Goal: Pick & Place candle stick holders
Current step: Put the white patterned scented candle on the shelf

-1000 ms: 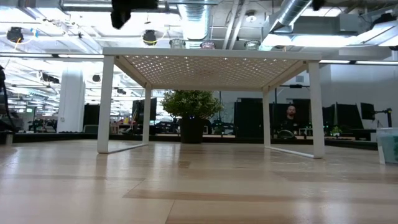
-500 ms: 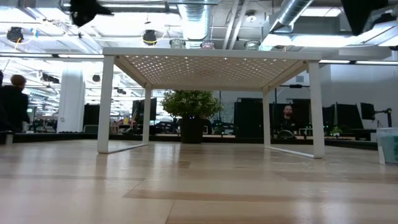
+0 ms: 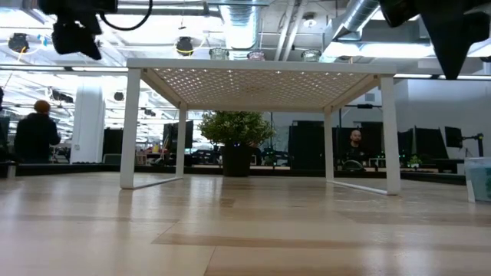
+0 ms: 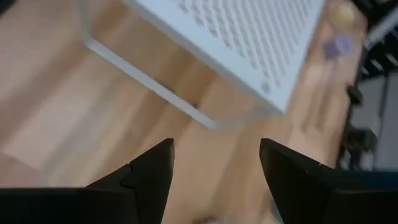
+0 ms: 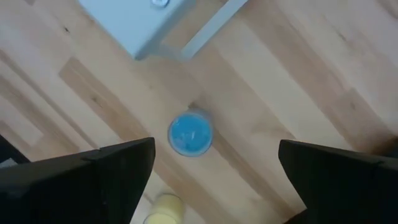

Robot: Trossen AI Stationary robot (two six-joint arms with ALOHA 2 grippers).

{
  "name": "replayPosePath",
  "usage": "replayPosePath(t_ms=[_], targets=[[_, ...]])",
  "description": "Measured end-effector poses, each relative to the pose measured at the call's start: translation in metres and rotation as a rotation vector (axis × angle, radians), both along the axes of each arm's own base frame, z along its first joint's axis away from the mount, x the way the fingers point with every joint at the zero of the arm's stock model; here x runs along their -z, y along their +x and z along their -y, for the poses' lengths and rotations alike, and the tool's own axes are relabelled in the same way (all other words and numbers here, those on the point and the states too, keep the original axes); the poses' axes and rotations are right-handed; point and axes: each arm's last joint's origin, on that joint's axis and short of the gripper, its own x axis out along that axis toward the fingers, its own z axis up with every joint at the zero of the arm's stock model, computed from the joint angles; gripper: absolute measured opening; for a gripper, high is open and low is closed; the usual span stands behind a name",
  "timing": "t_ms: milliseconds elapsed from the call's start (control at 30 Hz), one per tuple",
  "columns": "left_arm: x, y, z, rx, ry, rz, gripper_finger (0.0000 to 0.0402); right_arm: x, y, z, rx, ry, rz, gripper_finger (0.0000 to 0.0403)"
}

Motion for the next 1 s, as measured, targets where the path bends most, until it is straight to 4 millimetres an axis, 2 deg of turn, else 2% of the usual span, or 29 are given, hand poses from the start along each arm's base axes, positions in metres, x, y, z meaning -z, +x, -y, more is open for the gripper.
replayPosePath(t_ms=[167, 433, 700, 1000], targets=[[0.025, 0.006, 0.014, 0.134, -0.077, -0.131, 0.0237, 0.0, 0.001, 0.003, 0.006, -0.017, 0.007, 0.0332], [0.061, 0.0, 0.041, 0.18, -0.131, -0.304, 0.0237, 0.0, 0.0, 0.001, -0.02, -0.019, 0.01, 0.0334], [0.071, -0.005, 0.071, 0.246, -0.142, -0.393, 0.0237, -0.001, 0.001, 0.001, -0.022, -0.018, 0.016, 0.0336], [0.081, -0.003, 0.099, 0.296, -0.066, -0.373, 0.0237, -0.002, 0.006, 0.0, -0.021, -0.034, 0.084, 0.0336]])
